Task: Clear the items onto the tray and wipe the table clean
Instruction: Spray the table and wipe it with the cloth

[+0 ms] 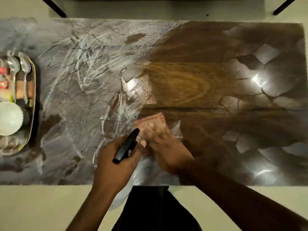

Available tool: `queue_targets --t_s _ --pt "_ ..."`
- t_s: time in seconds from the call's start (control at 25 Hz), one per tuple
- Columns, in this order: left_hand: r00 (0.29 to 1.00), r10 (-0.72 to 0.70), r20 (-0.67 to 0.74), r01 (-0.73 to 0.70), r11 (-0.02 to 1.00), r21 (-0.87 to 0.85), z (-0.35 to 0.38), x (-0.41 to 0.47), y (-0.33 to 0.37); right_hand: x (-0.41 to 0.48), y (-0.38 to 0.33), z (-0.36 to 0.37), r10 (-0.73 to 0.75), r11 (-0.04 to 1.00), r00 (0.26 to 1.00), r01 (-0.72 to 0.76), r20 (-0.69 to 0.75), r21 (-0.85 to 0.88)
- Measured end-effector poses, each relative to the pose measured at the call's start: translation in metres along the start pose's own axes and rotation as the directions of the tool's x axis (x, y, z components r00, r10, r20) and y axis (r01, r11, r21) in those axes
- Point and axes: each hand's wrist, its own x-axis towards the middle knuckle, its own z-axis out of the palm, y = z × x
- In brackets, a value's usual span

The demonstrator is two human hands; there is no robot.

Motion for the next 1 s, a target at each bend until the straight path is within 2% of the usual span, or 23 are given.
queue_targets --t_s 0.04,0.08,0.12,0.16,0.2,0.24,0.28,0.32,0.36,0.4,0.44,0.48,0.52,0.56,0.64,0.68,0.72,0.76,0.8,0.84,0.92,0.96,1.0 --pt "1.0 0.004 0.015 -0.004 1.0 -0.011 0.0 -0.013 -0.006 -0.033 -0.001 0.01 -0.227 0.969 0.967 0.236 0.12 -0.068" --pt "1.0 0.009 0.027 -0.008 1.0 -0.023 0.001 -0.027 -0.011 -0.063 0.01 0.01 -0.355 0.921 0.912 0.379 0.204 -0.093" --pt "0.999 0.013 0.035 -0.012 0.999 -0.033 0.002 -0.04 -0.017 -0.088 0.029 0.008 -0.376 0.905 0.895 0.41 0.238 -0.113" --pt "0.999 0.013 0.041 -0.011 0.999 -0.037 0.004 -0.052 -0.024 -0.111 0.05 0.002 -0.306 0.93 0.928 0.339 0.214 -0.14" --pt "0.999 0.009 0.051 -0.008 0.999 -0.035 0.005 -0.062 -0.032 -0.128 0.07 -0.006 -0.165 0.969 0.977 0.186 0.137 -0.16" --pt "0.998 0.002 0.057 -0.001 1.0 -0.028 0.007 -0.071 -0.041 -0.14 0.085 -0.015 0.026 0.99 0.999 -0.021 0.029 -0.136" --pt "0.998 -0.006 0.06 0.007 1.0 -0.022 0.008 -0.079 -0.048 -0.146 0.095 -0.024 0.244 0.967 0.965 -0.249 -0.101 -0.049" --pt "0.998 -0.011 0.057 0.012 1.0 -0.014 0.009 -0.085 -0.055 -0.141 0.096 -0.029 0.474 0.88 0.854 -0.464 -0.214 0.098" --pt "0.999 -0.007 0.05 0.007 1.0 -0.001 0.01 -0.091 -0.06 -0.125 0.088 -0.032 0.684 0.73 0.679 -0.635 -0.268 0.253" --pt "0.999 0.007 0.04 -0.008 1.0 0.021 0.011 -0.096 -0.066 -0.1 0.071 -0.033 0.835 0.55 0.484 -0.744 -0.26 0.379" --pt "0.999 0.024 0.03 -0.025 0.999 0.041 0.012 -0.099 -0.071 -0.072 0.05 -0.031 0.911 0.411 0.345 -0.794 -0.225 0.447" --pt "0.999 0.033 0.024 -0.034 0.998 0.054 0.011 -0.103 -0.076 -0.047 0.026 -0.026 0.931 0.364 0.305 -0.809 -0.2 0.461" --pt "0.999 0.035 0.022 -0.036 0.998 0.059 0.011 -0.106 -0.08 -0.028 -0.002 -0.017 0.906 0.423 0.367 -0.796 -0.211 0.433" --pt "0.999 0.034 0.021 -0.035 0.998 0.058 0.009 -0.108 -0.085 -0.016 -0.032 -0.005 0.822 0.569 0.515 -0.737 -0.242 0.365" --pt "0.999 0.037 0.021 -0.038 0.998 0.054 0.004 -0.112 -0.092 -0.021 -0.09 0.026 0.494 0.867 0.845 -0.463 -0.206 0.182" --pt "0.999 0.037 0.02 -0.038 0.998 0.054 0.002 -0.113 -0.093 -0.038 -0.107 0.041 0.289 0.956 0.946 -0.276 -0.147 0.102" --pt "0.999 0.035 0.019 -0.036 0.998 0.055 -0.002 -0.115 -0.094 -0.059 -0.111 0.053 0.111 0.994 0.989 -0.108 -0.093 0.036" --pt "0.999 0.037 0.023 -0.038 0.997 0.06 -0.005 -0.117 -0.096 -0.082 -0.103 0.059 -0.006 1.0 0.999 0.005 -0.05 -0.019" --pt "0.999 0.036 0.026 -0.038 0.997 0.064 -0.008 -0.119 -0.098 -0.106 -0.088 0.062 -0.044 0.998 0.999 0.042 -0.028 -0.053" --pt "0.999 0.032 0.024 -0.034 0.998 0.06 -0.01 -0.121 -0.1 -0.132 -0.07 0.064 -0.01 0.997 0.999 0.007 -0.033 -0.078" --pt "1.0 0.011 0.005 -0.011 0.999 0.034 -0.015 -0.124 -0.106 -0.18 -0.041 0.061 0.239 0.968 0.958 -0.247 -0.157 -0.035" --pt "1.0 -0.005 -0.009 0.005 1.0 0.017 -0.017 -0.125 -0.108 -0.197 -0.035 0.057 0.42 0.906 0.873 -0.418 -0.247 0.066" --pt "1.0 -0.016 -0.02 0.016 1.0 0.006 -0.019 -0.126 -0.11 -0.204 -0.037 0.055 0.609 0.792 0.726 -0.579 -0.319 0.192"
